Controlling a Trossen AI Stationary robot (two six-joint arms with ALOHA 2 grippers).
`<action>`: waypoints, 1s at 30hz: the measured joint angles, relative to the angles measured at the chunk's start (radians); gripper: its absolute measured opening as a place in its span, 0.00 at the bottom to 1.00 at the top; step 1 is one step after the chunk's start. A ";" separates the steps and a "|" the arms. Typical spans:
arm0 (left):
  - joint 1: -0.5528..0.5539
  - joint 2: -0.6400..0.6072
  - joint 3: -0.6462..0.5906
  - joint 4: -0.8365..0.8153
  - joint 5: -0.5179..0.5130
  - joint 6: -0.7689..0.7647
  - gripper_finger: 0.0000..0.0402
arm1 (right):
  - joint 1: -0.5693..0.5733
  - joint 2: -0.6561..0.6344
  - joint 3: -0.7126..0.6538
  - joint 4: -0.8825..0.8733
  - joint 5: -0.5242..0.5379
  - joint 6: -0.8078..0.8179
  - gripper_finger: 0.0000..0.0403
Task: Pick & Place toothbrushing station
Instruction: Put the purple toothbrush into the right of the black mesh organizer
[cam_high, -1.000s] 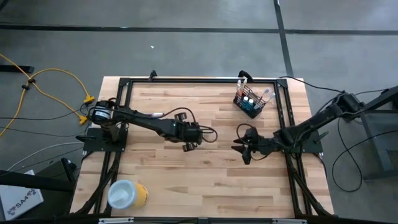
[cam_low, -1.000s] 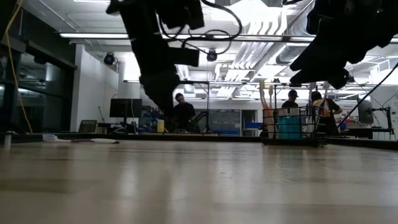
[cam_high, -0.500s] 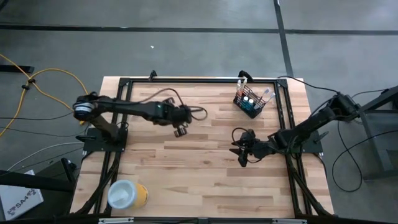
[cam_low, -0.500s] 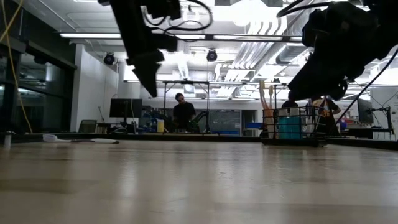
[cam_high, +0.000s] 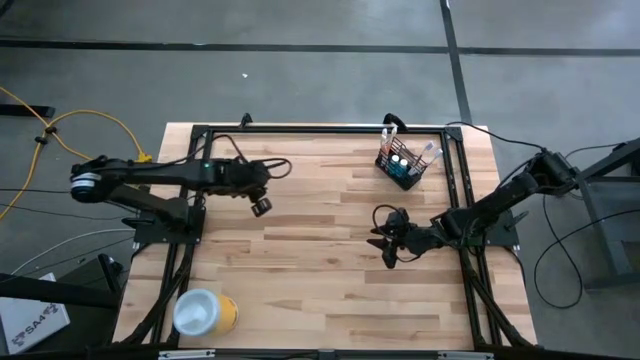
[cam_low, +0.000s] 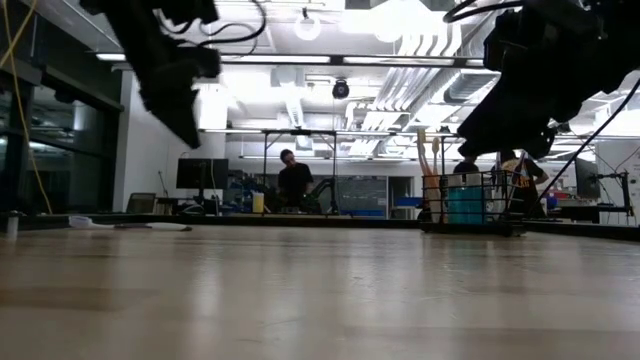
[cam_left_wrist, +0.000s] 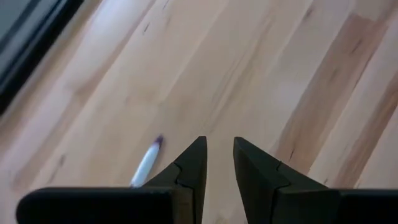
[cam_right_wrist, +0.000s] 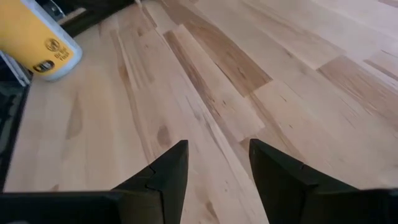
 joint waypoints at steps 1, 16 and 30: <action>0.001 -0.016 -0.015 -0.012 0.001 -0.019 0.18 | 0.000 0.000 0.000 0.007 0.000 0.000 0.40; 0.119 -0.037 -0.108 -0.145 0.099 0.200 0.18 | 0.000 0.000 0.000 0.035 0.000 -0.029 0.40; 0.289 -0.035 -0.108 -0.148 0.183 0.229 0.18 | 0.000 0.000 0.000 0.047 0.000 -0.047 0.40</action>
